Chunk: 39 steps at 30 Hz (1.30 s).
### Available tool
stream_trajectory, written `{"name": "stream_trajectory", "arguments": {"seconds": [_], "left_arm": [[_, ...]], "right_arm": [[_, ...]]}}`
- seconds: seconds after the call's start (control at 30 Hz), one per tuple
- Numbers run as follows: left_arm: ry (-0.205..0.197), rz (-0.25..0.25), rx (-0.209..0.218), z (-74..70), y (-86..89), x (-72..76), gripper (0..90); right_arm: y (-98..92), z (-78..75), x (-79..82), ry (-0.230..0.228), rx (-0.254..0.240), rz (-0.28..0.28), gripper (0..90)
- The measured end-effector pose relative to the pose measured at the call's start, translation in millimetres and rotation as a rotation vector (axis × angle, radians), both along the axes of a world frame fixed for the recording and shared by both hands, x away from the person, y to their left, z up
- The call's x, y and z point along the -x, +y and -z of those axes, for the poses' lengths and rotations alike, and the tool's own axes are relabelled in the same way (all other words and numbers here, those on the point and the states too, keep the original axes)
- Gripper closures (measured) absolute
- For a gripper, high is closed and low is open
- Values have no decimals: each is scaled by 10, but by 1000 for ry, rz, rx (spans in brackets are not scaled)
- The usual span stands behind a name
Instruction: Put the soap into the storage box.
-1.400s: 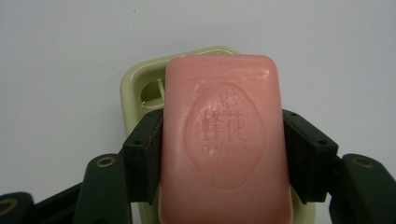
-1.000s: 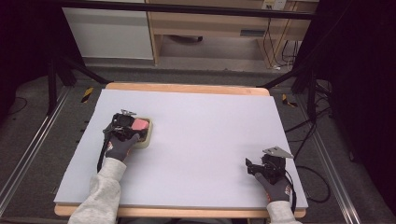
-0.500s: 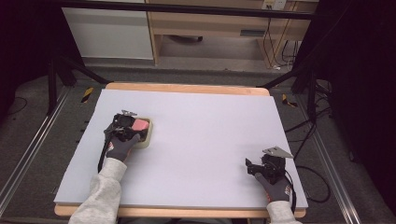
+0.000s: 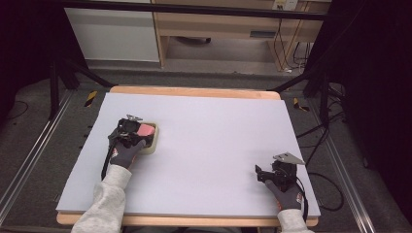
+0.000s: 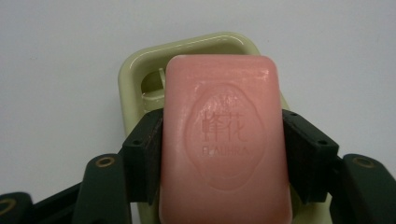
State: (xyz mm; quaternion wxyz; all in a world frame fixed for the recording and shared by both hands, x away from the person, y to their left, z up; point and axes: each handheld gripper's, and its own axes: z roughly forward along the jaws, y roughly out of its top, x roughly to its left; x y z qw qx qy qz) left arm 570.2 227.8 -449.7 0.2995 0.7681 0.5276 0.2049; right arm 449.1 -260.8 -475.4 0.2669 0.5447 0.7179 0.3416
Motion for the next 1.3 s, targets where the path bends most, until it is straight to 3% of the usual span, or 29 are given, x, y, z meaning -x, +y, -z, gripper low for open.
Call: {"name": "stream_trajectory", "arguments": {"seconds": [0.3, 0.57, 0.6, 0.93, 1.3], "left_arm": [[-52, -3, 42, -151, 72, 74, 324], [-76, 38, 44, -223, 102, 178, 275], [-83, 48, 63, -234, 122, 223, 270], [-126, 73, 114, -227, 207, 487, 256], [-159, 75, 114, -152, 357, 788, 252]], "right_arm": [[1, -2, 2, -1, 2, -1, 108], [-4, -3, 4, -5, -3, 5, 106], [-9, -5, 6, -6, 0, 7, 104], [-27, -13, 19, -12, -5, 18, 99], [-51, -17, 34, -17, -6, 29, 87]]}}
